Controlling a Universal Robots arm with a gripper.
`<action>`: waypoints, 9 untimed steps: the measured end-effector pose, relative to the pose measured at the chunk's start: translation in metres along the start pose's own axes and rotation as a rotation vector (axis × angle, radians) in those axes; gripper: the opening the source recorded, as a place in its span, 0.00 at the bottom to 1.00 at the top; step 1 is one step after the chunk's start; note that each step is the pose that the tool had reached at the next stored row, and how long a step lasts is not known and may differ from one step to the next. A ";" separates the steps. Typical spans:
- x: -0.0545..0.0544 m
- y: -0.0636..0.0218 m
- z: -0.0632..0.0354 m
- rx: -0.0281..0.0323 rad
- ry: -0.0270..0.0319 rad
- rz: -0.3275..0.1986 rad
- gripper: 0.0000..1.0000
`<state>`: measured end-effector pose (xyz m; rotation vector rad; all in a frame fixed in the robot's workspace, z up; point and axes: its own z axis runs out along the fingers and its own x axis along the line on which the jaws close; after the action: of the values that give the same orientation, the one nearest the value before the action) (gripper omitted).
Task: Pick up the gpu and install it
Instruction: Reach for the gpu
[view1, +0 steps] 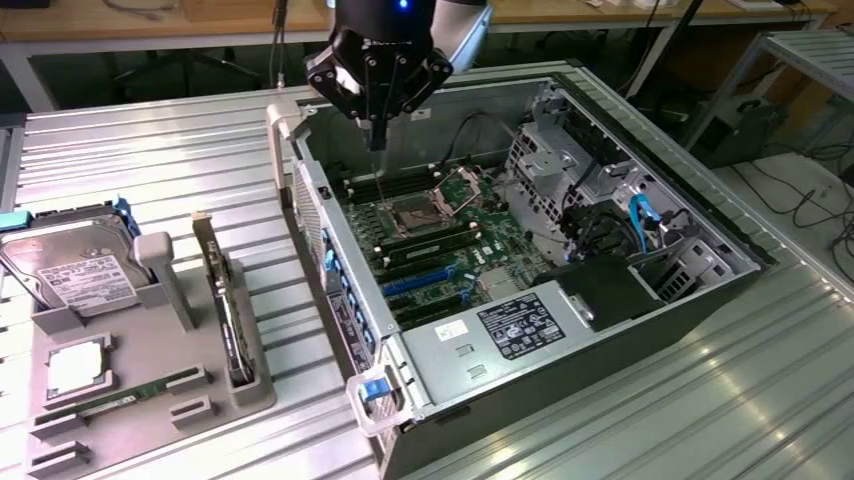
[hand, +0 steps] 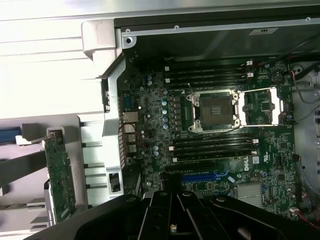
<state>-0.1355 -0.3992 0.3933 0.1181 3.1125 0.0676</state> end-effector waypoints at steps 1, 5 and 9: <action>0.001 0.0000 0.0000 0.0000 0.0000 0.000 0.11; 0.003 -0.0003 -0.0001 -0.0001 -0.0001 0.000 0.11; 0.005 -0.0005 -0.0001 0.0000 0.0000 0.000 0.11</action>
<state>-0.1406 -0.3993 0.3933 0.1179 3.1125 0.0677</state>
